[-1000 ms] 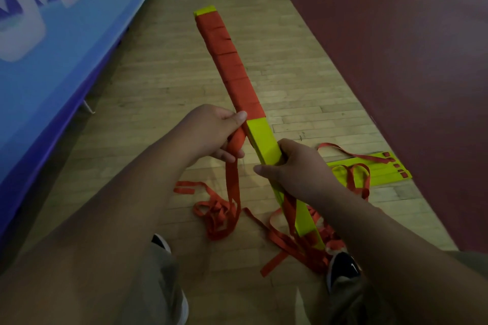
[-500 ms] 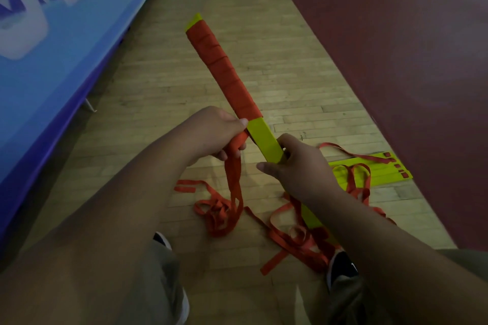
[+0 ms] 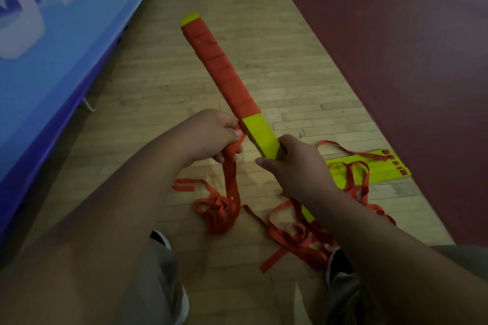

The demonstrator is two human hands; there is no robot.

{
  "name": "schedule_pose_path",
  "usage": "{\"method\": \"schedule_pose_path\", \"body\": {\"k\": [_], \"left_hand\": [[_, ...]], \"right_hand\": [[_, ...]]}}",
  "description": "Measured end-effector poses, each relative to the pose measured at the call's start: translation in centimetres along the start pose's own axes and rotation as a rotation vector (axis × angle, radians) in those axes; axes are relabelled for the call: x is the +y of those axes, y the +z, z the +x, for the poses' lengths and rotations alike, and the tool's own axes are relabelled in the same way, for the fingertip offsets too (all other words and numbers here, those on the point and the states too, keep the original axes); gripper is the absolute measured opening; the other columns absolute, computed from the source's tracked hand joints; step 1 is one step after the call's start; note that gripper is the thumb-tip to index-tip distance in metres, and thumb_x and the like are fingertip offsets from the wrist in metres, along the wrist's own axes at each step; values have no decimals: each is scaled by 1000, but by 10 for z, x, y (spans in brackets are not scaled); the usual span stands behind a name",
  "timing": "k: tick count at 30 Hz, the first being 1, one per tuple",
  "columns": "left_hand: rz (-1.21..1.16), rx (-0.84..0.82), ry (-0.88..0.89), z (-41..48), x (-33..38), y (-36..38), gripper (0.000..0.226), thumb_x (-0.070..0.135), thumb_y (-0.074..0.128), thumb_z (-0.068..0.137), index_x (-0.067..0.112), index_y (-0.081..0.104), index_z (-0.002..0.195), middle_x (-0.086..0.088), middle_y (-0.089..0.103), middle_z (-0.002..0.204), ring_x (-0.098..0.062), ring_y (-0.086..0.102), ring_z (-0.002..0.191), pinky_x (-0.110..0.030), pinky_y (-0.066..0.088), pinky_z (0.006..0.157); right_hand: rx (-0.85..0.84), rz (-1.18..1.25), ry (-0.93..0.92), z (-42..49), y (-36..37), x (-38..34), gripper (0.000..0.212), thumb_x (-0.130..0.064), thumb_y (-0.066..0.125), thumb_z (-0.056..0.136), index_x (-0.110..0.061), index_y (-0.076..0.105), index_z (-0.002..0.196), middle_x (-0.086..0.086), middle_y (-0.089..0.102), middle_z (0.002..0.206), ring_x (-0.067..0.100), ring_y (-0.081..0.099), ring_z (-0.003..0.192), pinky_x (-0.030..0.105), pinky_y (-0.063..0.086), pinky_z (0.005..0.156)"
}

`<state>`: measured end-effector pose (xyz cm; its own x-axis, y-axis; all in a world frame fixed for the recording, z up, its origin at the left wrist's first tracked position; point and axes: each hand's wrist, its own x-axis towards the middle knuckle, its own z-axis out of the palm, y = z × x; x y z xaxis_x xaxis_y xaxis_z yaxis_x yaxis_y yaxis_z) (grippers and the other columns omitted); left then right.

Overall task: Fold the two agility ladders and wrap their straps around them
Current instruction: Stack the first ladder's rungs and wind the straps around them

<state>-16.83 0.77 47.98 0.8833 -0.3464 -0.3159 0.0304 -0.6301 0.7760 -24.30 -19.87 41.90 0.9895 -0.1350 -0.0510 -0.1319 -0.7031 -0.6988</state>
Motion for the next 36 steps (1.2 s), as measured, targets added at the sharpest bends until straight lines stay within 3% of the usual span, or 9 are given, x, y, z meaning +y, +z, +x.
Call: {"method": "schedule_pose_path", "body": {"k": [6,15,20,29,32,36], "left_hand": [[-212,29,-129,2,-2,5,21,9,54,111,19,72,115,-1,75,72,-9,67,58,-27,52,51],[-67,60,-173,0,5,12,31,3,45,106,8,73,96,4,71,64,-6,58,49,-23,44,45],[47,102,-112,-2,5,12,30,16,44,114,16,72,102,1,71,79,-8,61,59,-22,44,46],[73,233,-65,2,8,9,34,20,46,110,19,79,99,10,66,69,-3,58,51,-18,40,46],[106,237,-57,0,10,10,30,22,51,108,20,78,96,6,70,75,-8,62,58,-23,44,55],[129,235,-45,-2,11,14,32,42,64,103,17,78,89,-3,78,81,-22,74,71,-35,57,67]], "right_hand": [[-13,-26,13,-1,2,2,37,-52,76,101,-25,52,93,-3,60,83,12,55,73,34,32,55],[4,-60,6,2,8,5,32,-50,71,104,-22,55,103,-3,61,88,24,62,84,38,42,66],[12,-92,19,2,9,5,36,-52,70,104,-19,55,105,0,63,93,28,62,87,39,43,69],[-14,-102,28,0,8,0,39,-58,71,102,-22,54,100,-2,62,88,20,60,80,37,41,61],[-17,-94,26,0,8,-2,41,-61,75,97,-27,52,92,-3,63,85,21,62,78,39,42,60],[4,-91,-11,-4,7,0,49,-55,81,94,-28,42,83,-5,59,76,19,56,70,37,34,56]]}}
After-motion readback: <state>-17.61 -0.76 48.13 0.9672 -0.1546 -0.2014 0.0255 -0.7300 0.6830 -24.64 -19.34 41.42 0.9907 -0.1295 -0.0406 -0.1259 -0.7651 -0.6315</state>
